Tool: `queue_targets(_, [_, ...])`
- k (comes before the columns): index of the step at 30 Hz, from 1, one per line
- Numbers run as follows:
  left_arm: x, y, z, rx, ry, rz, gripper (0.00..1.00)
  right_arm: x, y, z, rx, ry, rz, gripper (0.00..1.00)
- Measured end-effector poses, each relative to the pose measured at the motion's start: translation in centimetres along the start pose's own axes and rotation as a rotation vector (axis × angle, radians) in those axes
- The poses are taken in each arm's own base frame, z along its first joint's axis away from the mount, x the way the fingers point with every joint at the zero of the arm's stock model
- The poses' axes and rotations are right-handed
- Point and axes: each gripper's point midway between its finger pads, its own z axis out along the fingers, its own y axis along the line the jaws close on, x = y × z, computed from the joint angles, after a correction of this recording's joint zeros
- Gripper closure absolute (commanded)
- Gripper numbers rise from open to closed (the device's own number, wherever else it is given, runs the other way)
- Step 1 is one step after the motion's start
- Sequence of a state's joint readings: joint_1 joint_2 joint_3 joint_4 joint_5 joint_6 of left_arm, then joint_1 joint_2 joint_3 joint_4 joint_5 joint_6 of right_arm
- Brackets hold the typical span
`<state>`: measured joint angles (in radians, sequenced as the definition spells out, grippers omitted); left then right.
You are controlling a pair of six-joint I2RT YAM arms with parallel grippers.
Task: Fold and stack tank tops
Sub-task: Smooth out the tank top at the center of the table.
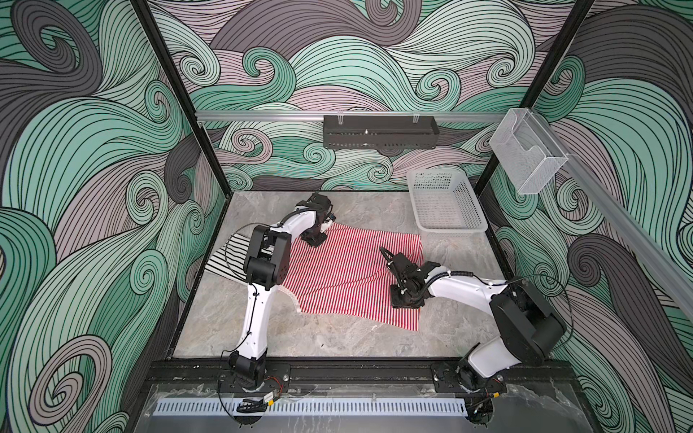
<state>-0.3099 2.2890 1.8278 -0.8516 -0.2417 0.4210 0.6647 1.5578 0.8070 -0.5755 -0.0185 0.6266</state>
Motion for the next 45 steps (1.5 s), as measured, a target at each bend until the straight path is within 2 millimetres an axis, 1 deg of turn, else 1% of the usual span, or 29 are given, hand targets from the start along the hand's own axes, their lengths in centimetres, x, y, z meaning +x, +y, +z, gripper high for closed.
queue_targets(2, [1.3,1.1,0.3,-0.008,0.016,-0.033,0.76,0.1,-0.1,0.0,-0.005,-0.006,0.004,0.56])
queue_targets(4, [2.7,1.6,0.3,-0.006,0.032,-0.052,0.76,0.3,-0.2,-0.1,-0.009,-0.011,0.006,0.56])
queue_targets(7, [4.1,1.4,0.2,0.006,0.051,-0.058,0.76,0.4,-0.2,-0.1,-0.006,-0.009,0.009,0.56])
queue_targets(9, [4.3,1.1,0.1,0.015,0.052,-0.055,0.76,0.1,-0.3,-0.1,0.002,-0.008,0.012,0.56])
queue_targets(11, [4.2,0.8,0.1,0.019,0.051,-0.049,0.76,-0.1,-0.6,-0.1,0.011,0.002,0.018,0.56])
queue_targets(13, [4.1,0.4,-0.1,0.022,0.052,-0.039,0.76,-0.8,-1.3,-0.1,0.017,0.006,0.04,0.56])
queue_targets(14, [4.0,0.1,-0.1,0.024,0.052,-0.032,0.76,-1.2,-1.8,-0.1,0.02,0.005,0.056,0.56])
queue_targets(18, [3.1,-1.6,-0.6,0.032,0.045,0.014,0.76,-2.9,-4.7,-0.2,0.036,0.0,0.137,0.55])
queue_targets(21, [2.2,-2.5,-0.8,0.033,0.033,0.038,0.75,-3.1,-5.9,-0.4,0.048,0.011,0.154,0.55])
queue_targets(24, [1.2,-2.8,-0.9,0.028,0.021,0.046,0.75,-2.7,-5.7,-0.4,0.038,0.033,0.13,0.55])
queue_targets(30, [-0.7,-1.8,-0.6,0.001,0.001,0.03,0.75,-1.9,-4.3,-0.4,-0.004,0.065,0.08,0.55])
queue_targets(33, [-1.0,-1.7,-0.6,0.003,-0.005,0.016,0.75,-1.7,-3.5,-0.5,-0.019,0.069,0.056,0.55])
queue_targets(35, [-0.9,-1.8,-0.7,0.006,-0.013,0.007,0.75,-2.1,-3.1,-0.9,-0.029,0.058,0.05,0.54])
queue_targets(38, [0.3,-2.5,-1.3,0.025,-0.015,0.002,0.75,-4.4,-2.5,-2.5,-0.048,-0.005,0.057,0.54])
queue_targets(40, [1.8,-3.1,-2.3,0.046,-0.015,0.003,0.75,-7.2,-2.0,-4.2,-0.069,-0.076,0.065,0.54])
queue_targets(41, [2.3,-3.4,-3.1,0.055,-0.023,0.002,0.75,-8.5,-1.8,-4.9,-0.077,-0.106,0.069,0.54])
queue_targets(43, [3.4,-3.8,-5.2,0.077,-0.057,-0.001,0.75,-11.9,-1.2,-6.4,-0.092,-0.171,0.076,0.54])
queue_targets(45, [4.2,-4.4,-7.4,0.098,-0.1,0.001,0.75,-15.4,-0.7,-7.1,-0.102,-0.22,0.08,0.54])
